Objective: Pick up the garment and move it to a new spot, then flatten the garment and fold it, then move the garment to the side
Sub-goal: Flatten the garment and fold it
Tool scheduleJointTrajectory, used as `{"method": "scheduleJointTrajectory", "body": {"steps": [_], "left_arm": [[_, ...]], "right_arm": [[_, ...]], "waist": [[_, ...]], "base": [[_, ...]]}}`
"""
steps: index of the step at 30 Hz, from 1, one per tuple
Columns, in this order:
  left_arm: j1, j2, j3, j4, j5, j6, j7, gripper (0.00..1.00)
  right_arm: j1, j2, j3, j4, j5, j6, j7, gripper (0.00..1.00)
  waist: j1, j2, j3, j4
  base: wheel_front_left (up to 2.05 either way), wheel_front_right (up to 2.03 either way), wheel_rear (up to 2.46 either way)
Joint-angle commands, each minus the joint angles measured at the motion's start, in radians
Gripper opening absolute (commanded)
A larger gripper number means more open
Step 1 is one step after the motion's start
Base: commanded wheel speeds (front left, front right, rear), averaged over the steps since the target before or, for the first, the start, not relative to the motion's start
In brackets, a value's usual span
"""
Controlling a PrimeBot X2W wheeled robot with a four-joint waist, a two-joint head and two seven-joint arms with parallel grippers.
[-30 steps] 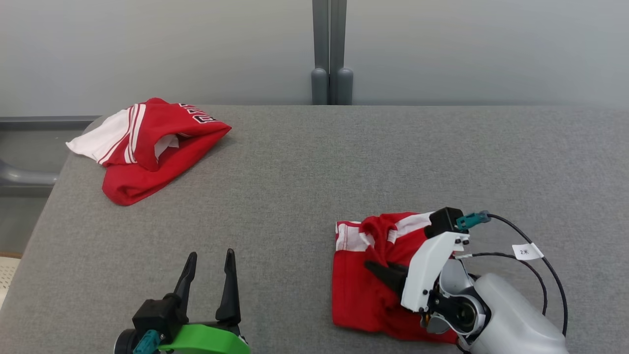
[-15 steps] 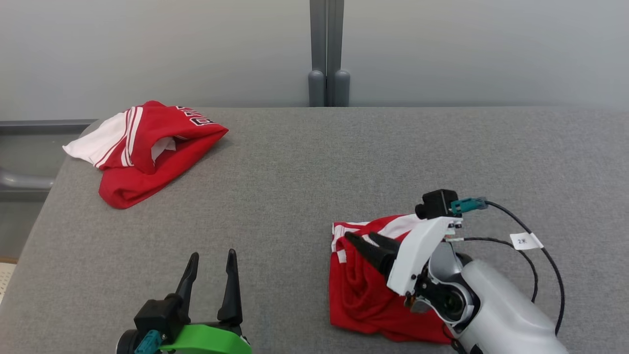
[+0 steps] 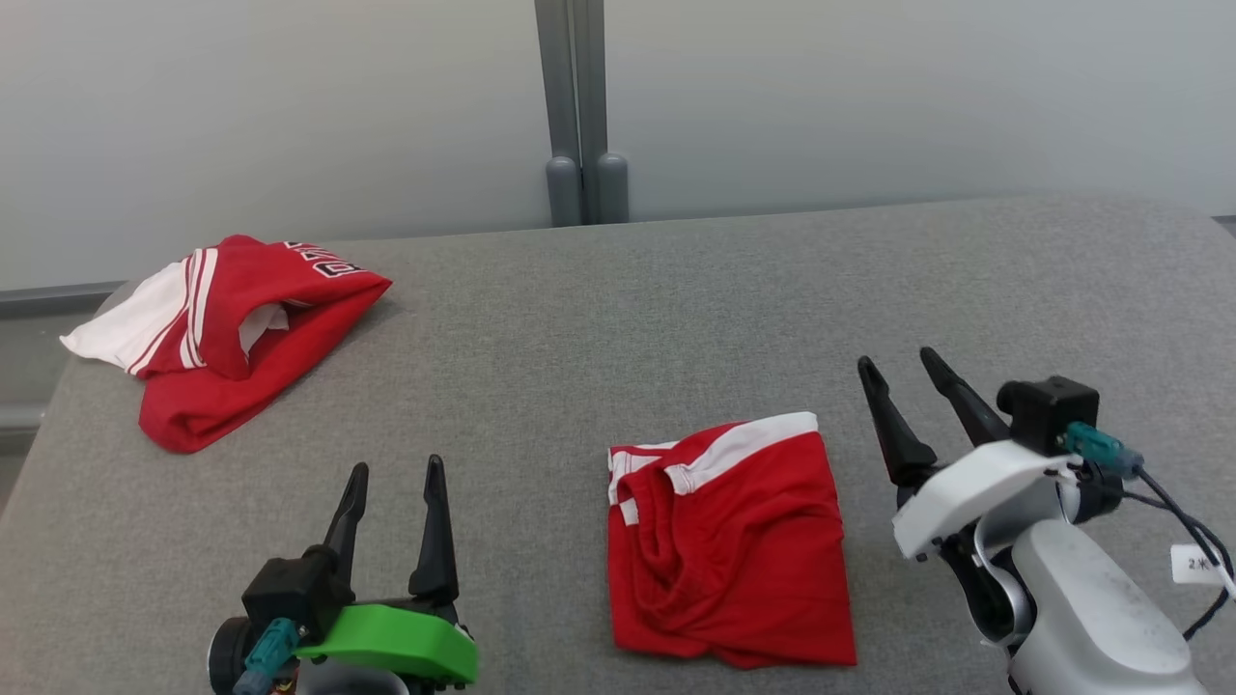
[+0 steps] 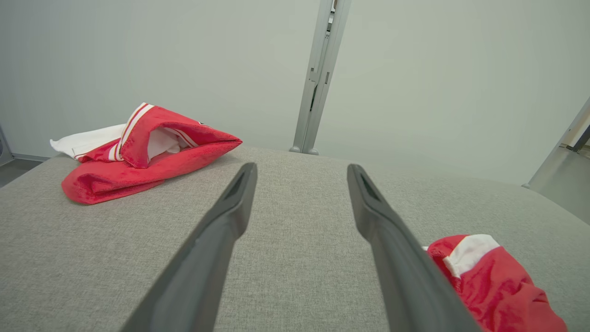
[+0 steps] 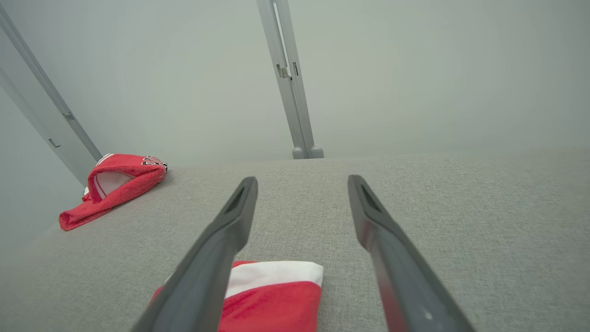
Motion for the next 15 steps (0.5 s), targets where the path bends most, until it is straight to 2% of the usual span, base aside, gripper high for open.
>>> {"method": "scheduleJointTrajectory", "body": {"steps": [1, 4, 7, 11, 15], "left_arm": [[-0.006, 0.003, 0.010, 0.004, 0.001, 0.005, 0.000, 1.00], [0.013, 0.003, 0.020, 0.012, -0.008, 0.010, 0.000, 1.00], [0.032, 0.003, 0.031, 0.018, -0.021, 0.016, 0.000, 1.00], [0.057, 0.003, 0.041, 0.027, -0.030, 0.018, 0.000, 1.00], [0.077, 0.003, 0.055, 0.031, -0.032, 0.017, 0.000, 1.00]], "right_arm": [[0.031, 0.016, -0.036, -0.004, -0.045, 0.000, -0.024, 1.00], [0.095, 0.051, -0.110, -0.038, -0.132, 0.000, -0.043, 1.00], [0.167, 0.098, -0.191, -0.126, -0.222, 0.000, -0.045, 1.00], [0.270, 0.150, -0.269, -0.224, -0.276, 0.000, -0.045, 1.00], [0.330, 0.171, -0.301, -0.277, -0.296, 0.000, -0.045, 1.00]], "waist": [[0.0000, -0.0001, -0.011, -0.019], [0.0000, -0.0001, -0.016, -0.032], [0.0000, -0.0001, -0.020, -0.043], [0.0000, -0.0001, -0.026, -0.048], [0.0000, -0.0001, -0.033, -0.051]], "base": [[0.00, 0.00, 0.00], [0.00, 0.00, 0.00], [0.00, 0.00, 0.00], [0.00, 0.00, 0.00], [0.00, 0.00, 0.00]]}}
